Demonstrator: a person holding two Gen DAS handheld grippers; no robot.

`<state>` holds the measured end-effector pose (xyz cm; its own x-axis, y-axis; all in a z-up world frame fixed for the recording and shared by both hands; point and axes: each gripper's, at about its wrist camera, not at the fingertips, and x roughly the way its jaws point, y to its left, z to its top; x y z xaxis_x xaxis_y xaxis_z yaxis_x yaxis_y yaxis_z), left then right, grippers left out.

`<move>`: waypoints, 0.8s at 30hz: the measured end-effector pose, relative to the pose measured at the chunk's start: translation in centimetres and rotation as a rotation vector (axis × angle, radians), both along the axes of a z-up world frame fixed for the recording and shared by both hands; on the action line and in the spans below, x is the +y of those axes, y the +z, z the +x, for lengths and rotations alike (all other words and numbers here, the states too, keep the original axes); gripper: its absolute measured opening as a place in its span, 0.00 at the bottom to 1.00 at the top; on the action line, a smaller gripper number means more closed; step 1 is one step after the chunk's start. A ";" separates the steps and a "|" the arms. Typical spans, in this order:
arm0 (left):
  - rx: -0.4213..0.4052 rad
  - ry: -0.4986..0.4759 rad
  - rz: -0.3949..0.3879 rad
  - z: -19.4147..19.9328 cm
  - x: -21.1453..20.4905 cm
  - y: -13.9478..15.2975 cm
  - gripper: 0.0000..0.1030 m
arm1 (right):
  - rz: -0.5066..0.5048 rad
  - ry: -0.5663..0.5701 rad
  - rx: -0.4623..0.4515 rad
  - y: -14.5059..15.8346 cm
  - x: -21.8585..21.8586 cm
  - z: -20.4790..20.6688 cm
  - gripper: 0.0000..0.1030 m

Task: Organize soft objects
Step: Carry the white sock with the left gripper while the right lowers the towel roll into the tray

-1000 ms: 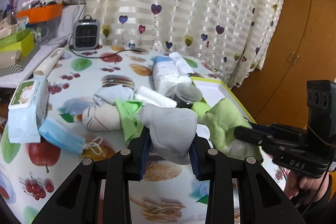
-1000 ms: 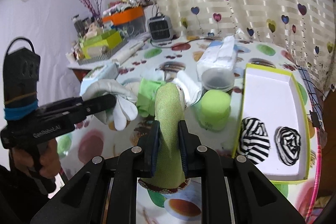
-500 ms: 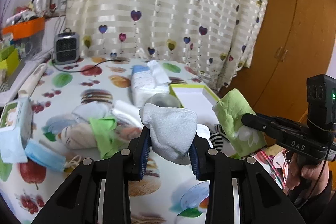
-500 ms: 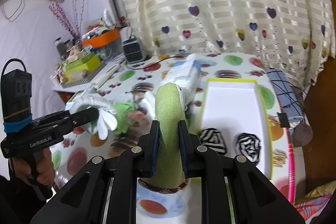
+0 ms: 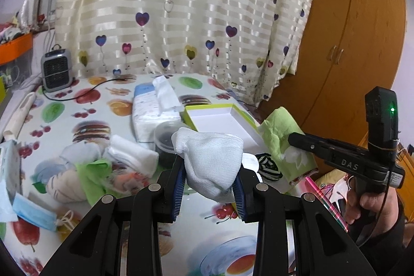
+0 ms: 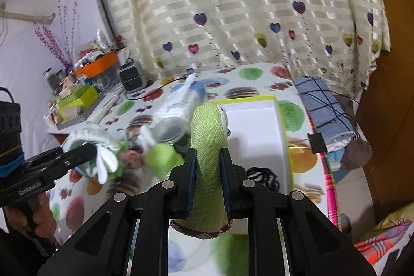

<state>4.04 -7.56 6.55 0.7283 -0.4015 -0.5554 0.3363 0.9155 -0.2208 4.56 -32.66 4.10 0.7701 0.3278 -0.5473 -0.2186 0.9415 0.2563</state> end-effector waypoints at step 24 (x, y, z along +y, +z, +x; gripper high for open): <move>0.048 -0.097 0.068 4.9 -6.5 -1.5 0.31 | -0.004 -0.049 0.173 -6.7 -3.6 3.7 0.39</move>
<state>8.98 -14.06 5.06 0.6596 -0.4290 -0.6172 0.4143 0.8926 -0.1776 8.29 -36.29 -2.57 0.6792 0.2901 -0.6741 -0.1255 0.9509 0.2828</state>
